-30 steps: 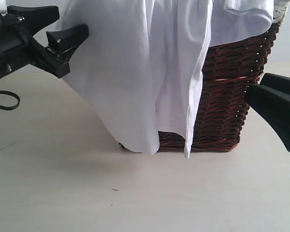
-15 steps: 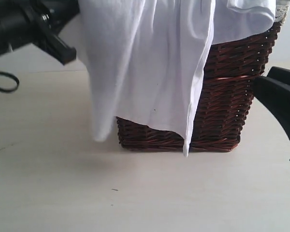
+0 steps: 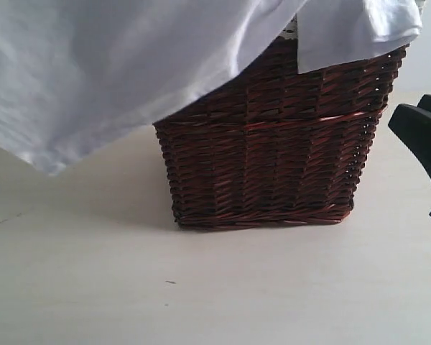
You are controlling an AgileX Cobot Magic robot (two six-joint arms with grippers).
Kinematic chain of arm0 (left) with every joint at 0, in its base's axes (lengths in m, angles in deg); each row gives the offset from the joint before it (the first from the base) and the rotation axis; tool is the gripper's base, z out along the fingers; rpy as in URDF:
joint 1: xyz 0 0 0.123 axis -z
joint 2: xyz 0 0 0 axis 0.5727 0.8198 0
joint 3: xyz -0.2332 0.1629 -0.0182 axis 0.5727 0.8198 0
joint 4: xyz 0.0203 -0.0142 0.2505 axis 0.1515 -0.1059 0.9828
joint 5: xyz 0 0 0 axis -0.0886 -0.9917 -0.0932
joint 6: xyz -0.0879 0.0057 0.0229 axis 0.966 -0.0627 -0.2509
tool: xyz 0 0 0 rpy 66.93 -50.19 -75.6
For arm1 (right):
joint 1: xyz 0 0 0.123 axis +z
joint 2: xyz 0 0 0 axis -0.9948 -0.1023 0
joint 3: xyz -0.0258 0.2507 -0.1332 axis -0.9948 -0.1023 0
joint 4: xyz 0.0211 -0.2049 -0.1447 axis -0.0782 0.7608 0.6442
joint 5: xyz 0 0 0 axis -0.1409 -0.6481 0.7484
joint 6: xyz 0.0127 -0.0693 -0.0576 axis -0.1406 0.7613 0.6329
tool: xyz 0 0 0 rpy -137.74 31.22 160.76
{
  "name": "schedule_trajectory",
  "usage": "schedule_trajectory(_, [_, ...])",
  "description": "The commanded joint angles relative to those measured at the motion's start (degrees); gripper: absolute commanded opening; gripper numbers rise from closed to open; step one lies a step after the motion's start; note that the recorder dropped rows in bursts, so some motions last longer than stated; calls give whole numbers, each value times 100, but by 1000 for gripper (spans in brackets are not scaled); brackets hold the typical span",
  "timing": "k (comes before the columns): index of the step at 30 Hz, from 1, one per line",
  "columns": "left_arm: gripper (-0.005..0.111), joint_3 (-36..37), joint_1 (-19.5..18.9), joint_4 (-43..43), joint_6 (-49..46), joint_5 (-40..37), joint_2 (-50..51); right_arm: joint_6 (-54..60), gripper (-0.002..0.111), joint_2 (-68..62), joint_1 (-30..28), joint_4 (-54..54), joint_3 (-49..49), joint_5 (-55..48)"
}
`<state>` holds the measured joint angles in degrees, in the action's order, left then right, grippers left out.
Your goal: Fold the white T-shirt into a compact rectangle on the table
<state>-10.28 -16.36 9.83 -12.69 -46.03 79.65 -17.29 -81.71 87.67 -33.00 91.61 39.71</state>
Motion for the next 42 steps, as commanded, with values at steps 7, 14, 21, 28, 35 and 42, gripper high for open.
schedule_trajectory(7, [0, -1875, 29, 932, 2391, -1990, -471, 49, 38, -6, -17, 0, 39, -9])
schedule_trajectory(14, [0, -1196, 6, 5985, 7396, -1644, -613, 26, 38, -6, -17, 177, 39, -9])
schedule_trajectory(21, [0, 25, -148, 5985, 7173, -1598, -563, 26, 38, -6, -17, 252, 39, -9])
schedule_trajectory(28, [0, 1221, -876, 5985, 6910, -1628, -563, -46, 38, -6, -17, 351, 39, -9])
schedule_trajectory(35, [0, 2310, -1595, 5985, 6189, -2201, -489, -59, 38, -6, -17, 366, 39, 251])
schedule_trajectory(42, [0, 2854, -1595, 5985, 6418, -2108, 129, -69, 38, -6, -17, 468, 39, 240])
